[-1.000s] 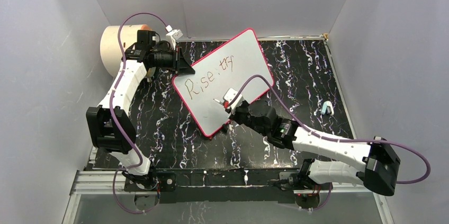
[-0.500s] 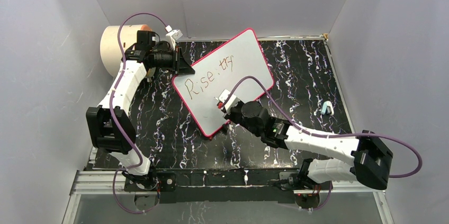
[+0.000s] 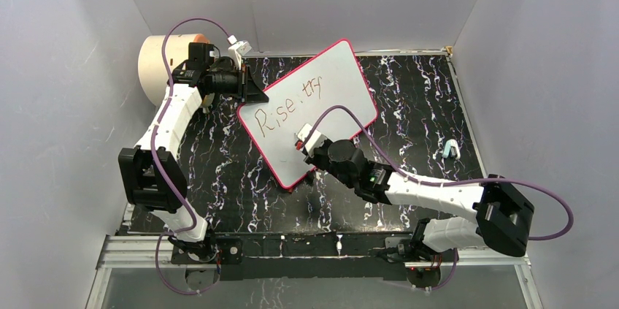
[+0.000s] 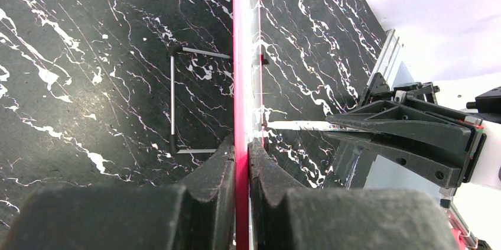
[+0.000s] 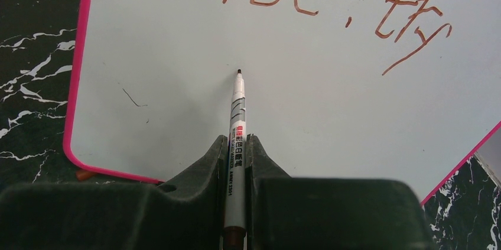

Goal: Write a sentence on the whiteboard

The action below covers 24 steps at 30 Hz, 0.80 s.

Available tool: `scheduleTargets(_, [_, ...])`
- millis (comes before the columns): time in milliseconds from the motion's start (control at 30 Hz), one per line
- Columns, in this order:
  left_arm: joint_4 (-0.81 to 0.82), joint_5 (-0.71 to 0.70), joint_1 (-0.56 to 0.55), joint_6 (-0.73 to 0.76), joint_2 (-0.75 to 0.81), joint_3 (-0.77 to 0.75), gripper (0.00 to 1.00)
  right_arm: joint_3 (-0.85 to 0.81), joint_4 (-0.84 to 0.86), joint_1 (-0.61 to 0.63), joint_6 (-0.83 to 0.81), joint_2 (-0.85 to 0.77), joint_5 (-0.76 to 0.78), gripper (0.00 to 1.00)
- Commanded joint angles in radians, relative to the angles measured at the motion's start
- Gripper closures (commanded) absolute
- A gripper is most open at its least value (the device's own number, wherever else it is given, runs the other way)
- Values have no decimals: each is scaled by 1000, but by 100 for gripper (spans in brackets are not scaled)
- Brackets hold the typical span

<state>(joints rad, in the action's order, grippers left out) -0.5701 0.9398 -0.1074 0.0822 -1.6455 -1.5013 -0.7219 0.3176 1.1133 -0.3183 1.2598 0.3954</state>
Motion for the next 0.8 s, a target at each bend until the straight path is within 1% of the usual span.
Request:
scheduleTargets(0, [-88, -52, -25, 51, -12, 49, 100, -20, 89, 3, -11, 11, 23, 100])
scheduleTargets(767, [-83, -50, -25, 48, -8, 53, 100, -56, 118, 1, -2, 61, -21, 100])
